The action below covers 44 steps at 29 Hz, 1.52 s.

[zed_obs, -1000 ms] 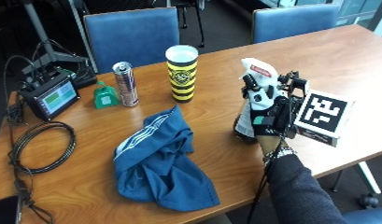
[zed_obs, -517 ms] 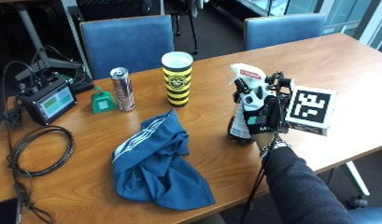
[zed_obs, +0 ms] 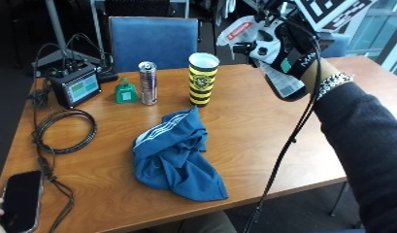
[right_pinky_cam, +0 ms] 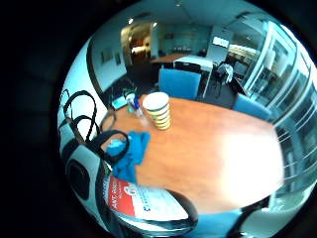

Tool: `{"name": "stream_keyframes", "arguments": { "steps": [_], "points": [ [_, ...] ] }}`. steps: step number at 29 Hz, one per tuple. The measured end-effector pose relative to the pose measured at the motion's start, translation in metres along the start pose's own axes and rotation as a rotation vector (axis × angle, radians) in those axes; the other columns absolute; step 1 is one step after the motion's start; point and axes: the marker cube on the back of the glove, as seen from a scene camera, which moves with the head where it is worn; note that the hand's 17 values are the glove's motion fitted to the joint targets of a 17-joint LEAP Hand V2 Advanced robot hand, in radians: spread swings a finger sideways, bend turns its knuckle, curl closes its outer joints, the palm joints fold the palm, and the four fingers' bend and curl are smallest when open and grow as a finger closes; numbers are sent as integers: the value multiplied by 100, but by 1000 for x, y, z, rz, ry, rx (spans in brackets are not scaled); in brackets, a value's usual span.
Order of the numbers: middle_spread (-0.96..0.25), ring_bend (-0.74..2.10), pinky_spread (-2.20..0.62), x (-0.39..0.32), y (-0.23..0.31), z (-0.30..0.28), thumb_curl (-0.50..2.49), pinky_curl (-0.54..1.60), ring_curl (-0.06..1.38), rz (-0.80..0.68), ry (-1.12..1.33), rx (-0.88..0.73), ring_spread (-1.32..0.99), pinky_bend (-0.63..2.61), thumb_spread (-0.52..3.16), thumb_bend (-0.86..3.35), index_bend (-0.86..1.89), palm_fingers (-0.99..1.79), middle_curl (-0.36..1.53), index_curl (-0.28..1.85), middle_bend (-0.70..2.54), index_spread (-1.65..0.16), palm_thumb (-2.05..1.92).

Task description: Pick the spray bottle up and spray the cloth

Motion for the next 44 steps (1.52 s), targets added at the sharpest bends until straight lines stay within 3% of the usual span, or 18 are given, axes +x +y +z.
{"name": "stream_keyframes", "arguments": {
  "steps": [11, 22, 29, 44],
  "points": [
    [-23, 65, -30, -70, -11, 26, 32, 37, 42, -227, 445, -501, -23, 41, 108, -3, 30, 143, 47, 48, 61, -28, 59],
    [-23, 65, -30, -67, 72, 145, 32, 37, 42, -355, 685, -920, -24, 41, 108, -2, 30, 143, 47, 49, 61, -28, 59],
    [-23, 66, -30, -56, 110, 179, 31, 38, 42, -384, 718, -1025, -24, 40, 108, -2, 30, 143, 47, 49, 61, -28, 59],
    [-23, 66, -30, -45, 128, 189, 31, 38, 42, -372, 722, -1059, -24, 40, 108, -2, 30, 143, 47, 49, 61, -28, 59]
  ]
}}
